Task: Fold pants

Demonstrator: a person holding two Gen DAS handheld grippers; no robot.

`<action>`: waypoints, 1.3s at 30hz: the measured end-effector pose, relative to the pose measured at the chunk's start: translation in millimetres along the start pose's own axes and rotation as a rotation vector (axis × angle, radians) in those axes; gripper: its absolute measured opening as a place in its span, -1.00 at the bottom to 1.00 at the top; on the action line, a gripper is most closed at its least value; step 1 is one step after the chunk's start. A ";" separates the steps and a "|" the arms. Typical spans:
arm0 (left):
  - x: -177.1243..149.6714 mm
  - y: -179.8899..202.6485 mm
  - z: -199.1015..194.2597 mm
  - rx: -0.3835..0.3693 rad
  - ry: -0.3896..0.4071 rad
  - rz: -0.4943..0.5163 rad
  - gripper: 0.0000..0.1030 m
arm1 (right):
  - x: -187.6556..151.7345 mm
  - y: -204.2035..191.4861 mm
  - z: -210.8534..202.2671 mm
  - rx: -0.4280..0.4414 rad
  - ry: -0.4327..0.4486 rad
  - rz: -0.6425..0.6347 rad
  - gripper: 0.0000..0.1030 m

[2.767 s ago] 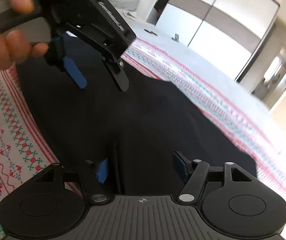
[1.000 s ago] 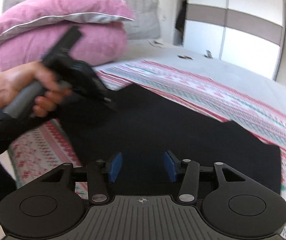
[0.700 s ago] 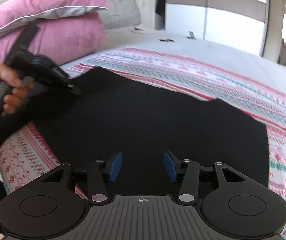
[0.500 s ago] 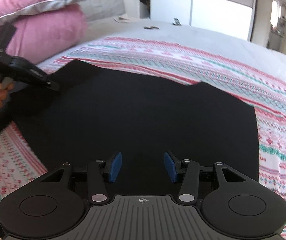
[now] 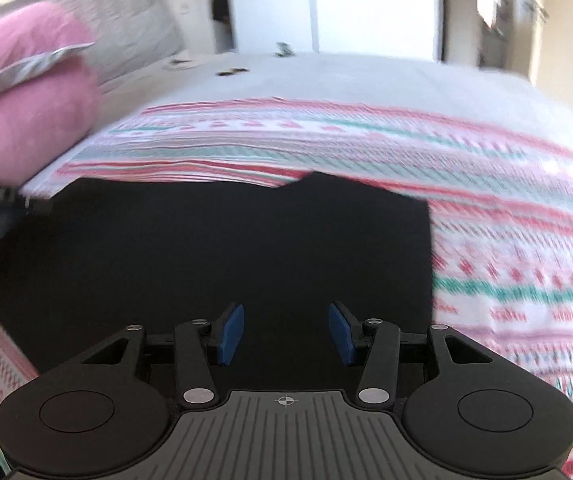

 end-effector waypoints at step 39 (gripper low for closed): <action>-55.2 261.3 52.2 -0.185 -0.140 0.366 0.03 | -90.0 43.7 -52.7 0.142 -0.173 -0.050 -0.50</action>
Point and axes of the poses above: each gripper's, at about its wrist camera, not at the fingertips, and z roughly the way its jaws point, y to its right, x to its top, the point moved 10 cm from there along z, roughly the way its jaws point, and after that the axes turned 6 degrees about y, right-handed, at the moved point
